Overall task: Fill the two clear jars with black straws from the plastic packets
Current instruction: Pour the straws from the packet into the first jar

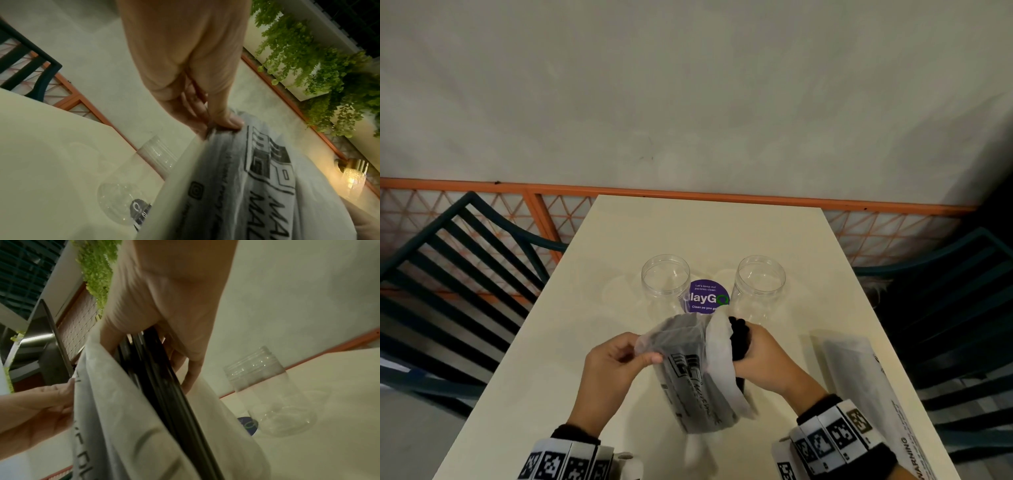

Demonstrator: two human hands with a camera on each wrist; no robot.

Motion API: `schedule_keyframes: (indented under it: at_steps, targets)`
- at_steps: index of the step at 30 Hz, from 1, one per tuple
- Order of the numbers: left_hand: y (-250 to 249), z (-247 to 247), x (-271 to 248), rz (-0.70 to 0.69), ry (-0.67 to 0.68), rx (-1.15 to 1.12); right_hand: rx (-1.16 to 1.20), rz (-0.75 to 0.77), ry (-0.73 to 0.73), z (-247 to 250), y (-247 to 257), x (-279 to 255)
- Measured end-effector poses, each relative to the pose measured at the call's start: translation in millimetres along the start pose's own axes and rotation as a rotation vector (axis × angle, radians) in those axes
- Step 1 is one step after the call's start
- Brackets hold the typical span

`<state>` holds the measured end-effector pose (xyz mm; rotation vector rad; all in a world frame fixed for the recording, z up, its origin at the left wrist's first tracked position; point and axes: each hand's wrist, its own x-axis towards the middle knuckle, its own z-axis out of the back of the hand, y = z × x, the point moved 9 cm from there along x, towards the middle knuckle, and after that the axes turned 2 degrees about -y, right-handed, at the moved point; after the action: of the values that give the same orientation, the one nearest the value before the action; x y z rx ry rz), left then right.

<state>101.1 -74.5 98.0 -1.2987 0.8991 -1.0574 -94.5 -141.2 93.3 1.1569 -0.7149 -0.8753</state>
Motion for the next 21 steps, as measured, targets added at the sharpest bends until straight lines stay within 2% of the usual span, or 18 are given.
schedule_keyframes:
  at_steps: [3, 10, 15, 21]
  targets:
    - [4.6, 6.1, 4.1, -0.003, -0.068, 0.037, 0.032, 0.002, -0.015, 0.0, -2.2, -0.2]
    - [6.1, -10.6, 1.0, -0.015, 0.06, 0.041, 0.126, 0.03, -0.101, 13.9, -2.5, 0.7]
    - [5.6, -11.9, -1.0, 0.036, 0.113, -0.029, 0.098, -0.067, 0.025, 3.4, -12.5, -2.4]
    - [-0.8, -13.4, 1.9, -0.022, -0.058, 0.081, 0.065, -0.052, -0.016, -3.8, -9.0, 1.0]
